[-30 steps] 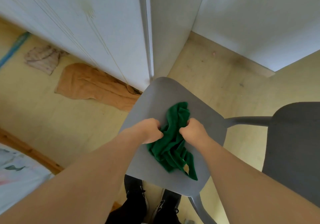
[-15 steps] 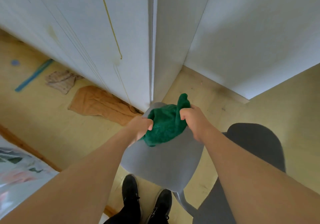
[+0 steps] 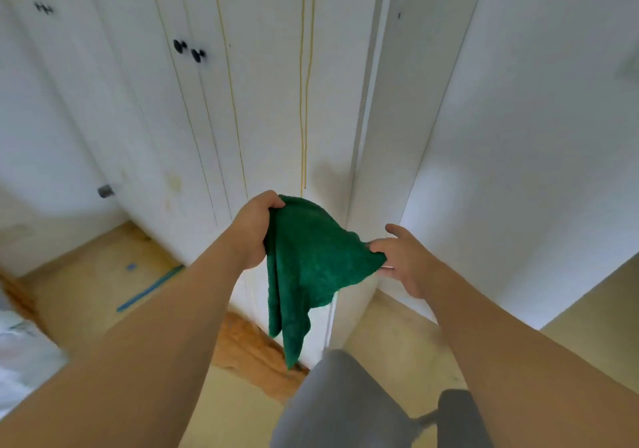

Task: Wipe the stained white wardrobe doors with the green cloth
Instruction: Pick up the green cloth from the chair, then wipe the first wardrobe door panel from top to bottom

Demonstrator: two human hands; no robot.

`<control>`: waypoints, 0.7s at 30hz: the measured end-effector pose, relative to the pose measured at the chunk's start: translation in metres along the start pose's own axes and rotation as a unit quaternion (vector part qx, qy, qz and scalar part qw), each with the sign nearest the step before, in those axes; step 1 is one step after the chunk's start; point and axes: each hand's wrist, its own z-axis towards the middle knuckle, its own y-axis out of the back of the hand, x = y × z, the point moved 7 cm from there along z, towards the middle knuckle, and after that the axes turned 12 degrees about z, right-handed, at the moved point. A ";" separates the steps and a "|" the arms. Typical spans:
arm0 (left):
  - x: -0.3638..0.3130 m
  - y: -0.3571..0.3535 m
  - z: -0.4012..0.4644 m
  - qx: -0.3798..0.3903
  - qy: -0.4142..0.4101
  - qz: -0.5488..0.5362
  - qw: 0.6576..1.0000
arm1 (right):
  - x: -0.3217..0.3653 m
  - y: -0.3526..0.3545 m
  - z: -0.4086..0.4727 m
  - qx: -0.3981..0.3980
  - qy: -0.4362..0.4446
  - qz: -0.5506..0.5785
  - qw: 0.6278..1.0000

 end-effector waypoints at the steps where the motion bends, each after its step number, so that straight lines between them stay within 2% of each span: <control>1: -0.031 0.011 -0.004 -0.005 -0.026 0.004 1.000 | 0.019 -0.012 -0.005 0.016 -0.001 -0.022 1.000; 3: -0.084 0.030 -0.010 -0.002 -0.075 0.038 0.996 | 0.050 -0.036 -0.012 0.047 0.003 -0.121 0.992; 6: -0.155 0.056 -0.019 0.035 -0.139 0.104 0.984 | 0.110 -0.076 -0.013 0.065 0.077 -0.222 0.970; 11: -0.234 0.107 -0.012 0.052 -0.186 0.164 0.967 | 0.195 -0.162 -0.013 0.095 0.237 -0.253 0.933; 17: -0.305 0.157 0.010 0.079 -0.272 0.160 0.946 | 0.270 -0.265 -0.001 0.179 0.279 -0.248 0.910; 19: -0.328 0.178 0.018 0.055 -0.293 0.131 0.945 | 0.296 -0.286 0.001 0.174 0.286 -0.243 0.910; 21: -0.349 0.195 0.020 0.024 -0.318 0.156 0.935 | 0.320 -0.300 -0.004 0.150 0.305 -0.262 0.903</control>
